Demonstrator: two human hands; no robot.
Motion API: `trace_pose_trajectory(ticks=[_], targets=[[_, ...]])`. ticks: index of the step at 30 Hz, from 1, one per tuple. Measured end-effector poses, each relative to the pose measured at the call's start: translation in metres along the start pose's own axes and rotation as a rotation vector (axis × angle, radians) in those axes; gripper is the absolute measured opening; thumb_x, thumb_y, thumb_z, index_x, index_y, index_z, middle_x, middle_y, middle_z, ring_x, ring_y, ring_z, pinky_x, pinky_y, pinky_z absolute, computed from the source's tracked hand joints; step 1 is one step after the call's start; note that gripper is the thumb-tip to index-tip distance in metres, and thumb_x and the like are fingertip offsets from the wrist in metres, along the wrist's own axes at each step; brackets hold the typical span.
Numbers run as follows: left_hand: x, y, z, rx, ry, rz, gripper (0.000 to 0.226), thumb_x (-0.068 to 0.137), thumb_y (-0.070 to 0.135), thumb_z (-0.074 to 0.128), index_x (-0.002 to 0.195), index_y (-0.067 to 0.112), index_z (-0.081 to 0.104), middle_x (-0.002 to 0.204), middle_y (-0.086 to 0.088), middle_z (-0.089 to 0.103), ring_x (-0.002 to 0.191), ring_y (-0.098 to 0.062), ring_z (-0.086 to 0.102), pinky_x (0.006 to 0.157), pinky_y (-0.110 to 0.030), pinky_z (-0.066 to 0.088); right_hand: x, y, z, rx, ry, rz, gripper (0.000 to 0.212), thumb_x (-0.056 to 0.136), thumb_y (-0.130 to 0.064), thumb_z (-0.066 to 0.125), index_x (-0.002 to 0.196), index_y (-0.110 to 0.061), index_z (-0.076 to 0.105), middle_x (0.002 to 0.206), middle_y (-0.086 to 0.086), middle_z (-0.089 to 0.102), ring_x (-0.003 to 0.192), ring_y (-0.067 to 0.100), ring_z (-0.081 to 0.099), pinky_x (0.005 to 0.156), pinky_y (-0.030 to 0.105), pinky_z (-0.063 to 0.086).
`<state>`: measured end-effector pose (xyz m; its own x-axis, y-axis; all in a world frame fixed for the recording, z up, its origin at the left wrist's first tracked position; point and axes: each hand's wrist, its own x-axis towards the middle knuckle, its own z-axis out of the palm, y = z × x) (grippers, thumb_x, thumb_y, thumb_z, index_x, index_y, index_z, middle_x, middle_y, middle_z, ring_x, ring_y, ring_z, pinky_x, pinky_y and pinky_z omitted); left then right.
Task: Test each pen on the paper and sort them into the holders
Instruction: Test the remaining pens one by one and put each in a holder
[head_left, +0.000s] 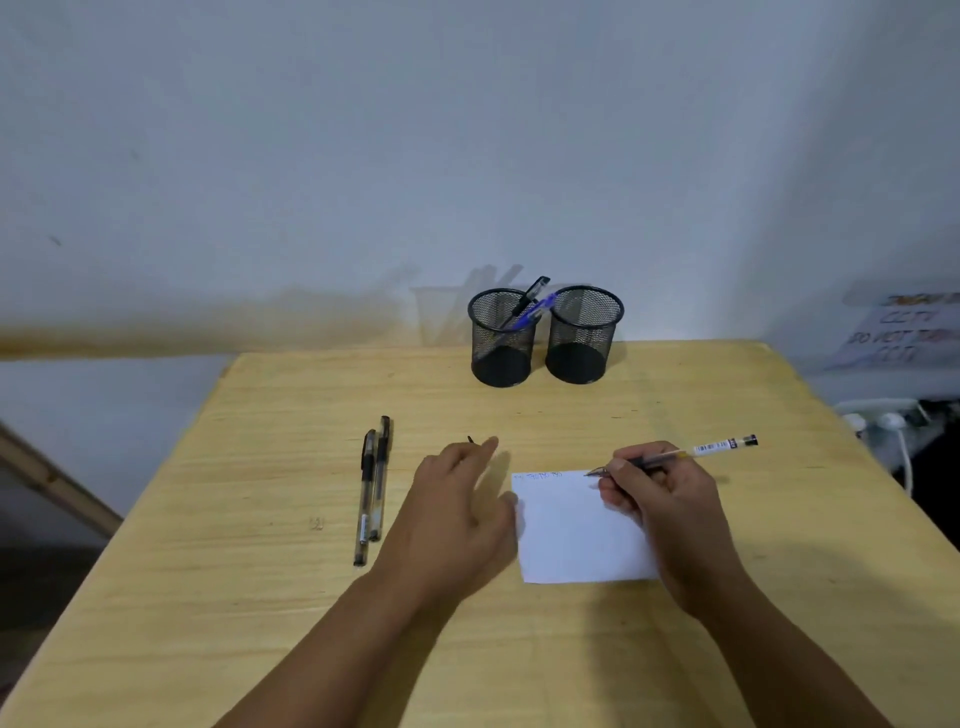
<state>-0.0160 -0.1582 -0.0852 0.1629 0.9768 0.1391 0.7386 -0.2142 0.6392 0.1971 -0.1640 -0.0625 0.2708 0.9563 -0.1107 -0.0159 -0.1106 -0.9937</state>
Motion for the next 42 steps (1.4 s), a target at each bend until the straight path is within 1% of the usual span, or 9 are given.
trace_pose_trajectory(ticks=[4,11,15,18,22,27,29,33,42], targets=[[0.026,-0.01,-0.012,0.229,0.067,-0.03,0.05,0.087,0.017,0.053,0.135,0.032,0.053,0.13,0.012,0.05,0.117,-0.015,0.042,0.094,-0.027,0.04,-0.011,-0.005,0.0,0.033,-0.049,0.012,0.017,0.091,-0.001,0.061,0.079,-0.012,0.067,0.079,0.017,0.071,0.079,0.027,0.07,0.08,0.038,0.057],[0.048,-0.009,-0.033,0.62,-0.123,0.104,0.024,0.093,0.036,0.048,0.109,0.046,0.063,0.127,0.014,0.049,0.113,-0.018,0.041,0.075,-0.032,0.034,-0.023,-0.012,-0.003,0.005,-0.082,0.005,0.006,0.091,-0.003,0.062,0.088,-0.006,0.066,0.076,0.011,0.074,0.075,0.022,0.071,0.085,0.044,0.058],[0.057,-0.017,-0.035,0.611,-0.148,0.132,0.023,0.096,0.043,0.05,0.113,0.046,0.065,0.122,0.014,0.055,0.11,-0.018,0.042,0.083,-0.036,0.042,-0.028,-0.015,-0.005,-0.008,-0.091,0.014,0.006,0.091,-0.004,0.063,0.088,-0.008,0.067,0.075,0.008,0.074,0.074,0.021,0.072,0.087,0.046,0.058],[0.05,-0.015,-0.033,0.417,-0.047,0.085,0.02,0.095,0.041,0.054,0.111,0.041,0.066,0.109,0.019,0.065,0.1,-0.013,0.048,0.083,-0.033,0.044,-0.03,-0.018,-0.005,-0.004,-0.096,0.017,0.005,0.09,-0.007,0.064,0.089,-0.01,0.068,0.076,0.009,0.075,0.076,0.023,0.072,0.089,0.048,0.057],[0.028,0.008,-0.035,-0.114,0.087,-0.062,0.012,0.092,0.037,0.063,0.102,0.042,0.064,0.09,0.019,0.068,0.078,-0.001,0.056,0.068,-0.008,0.04,-0.034,-0.024,0.0,0.056,-0.106,-0.004,0.005,0.09,-0.004,0.065,0.091,-0.008,0.068,0.076,0.01,0.074,0.074,0.021,0.072,0.084,0.042,0.058],[0.004,0.028,-0.038,-0.624,0.111,-0.233,0.031,0.094,0.026,0.062,0.111,0.051,0.062,0.089,0.001,0.07,0.07,-0.006,0.057,0.068,-0.021,0.046,-0.043,-0.033,0.012,0.107,-0.161,-0.083,0.008,0.088,0.003,0.065,0.092,-0.003,0.064,0.079,0.01,0.075,0.073,0.02,0.071,0.072,0.027,0.059],[-0.004,0.033,-0.037,-0.758,0.127,-0.305,0.027,0.093,0.025,0.063,0.108,0.047,0.066,0.088,-0.001,0.072,0.072,-0.008,0.061,0.077,-0.03,0.048,-0.047,-0.035,0.016,0.108,-0.178,-0.112,0.01,0.085,0.004,0.068,0.091,-0.003,0.064,0.082,0.011,0.076,0.074,0.02,0.071,0.071,0.028,0.059],[-0.014,0.04,-0.036,-1.04,0.131,-0.464,0.016,0.088,0.024,0.07,0.104,0.029,0.068,0.088,-0.001,0.075,0.074,-0.017,0.058,0.074,-0.032,0.046,-0.052,-0.038,0.022,0.114,-0.185,-0.176,0.013,0.082,0.006,0.071,0.089,-0.004,0.067,0.084,0.009,0.077,0.075,0.02,0.072,0.07,0.025,0.058],[-0.025,0.046,-0.033,-1.114,0.112,-0.496,0.01,0.083,0.029,0.074,0.09,0.024,0.076,0.092,-0.005,0.076,0.071,-0.014,0.054,0.079,-0.031,0.049,-0.05,-0.037,0.03,0.122,-0.176,-0.221,0.013,0.081,0.004,0.073,0.087,-0.006,0.068,0.084,0.007,0.077,0.076,0.016,0.072,0.07,0.022,0.056]])
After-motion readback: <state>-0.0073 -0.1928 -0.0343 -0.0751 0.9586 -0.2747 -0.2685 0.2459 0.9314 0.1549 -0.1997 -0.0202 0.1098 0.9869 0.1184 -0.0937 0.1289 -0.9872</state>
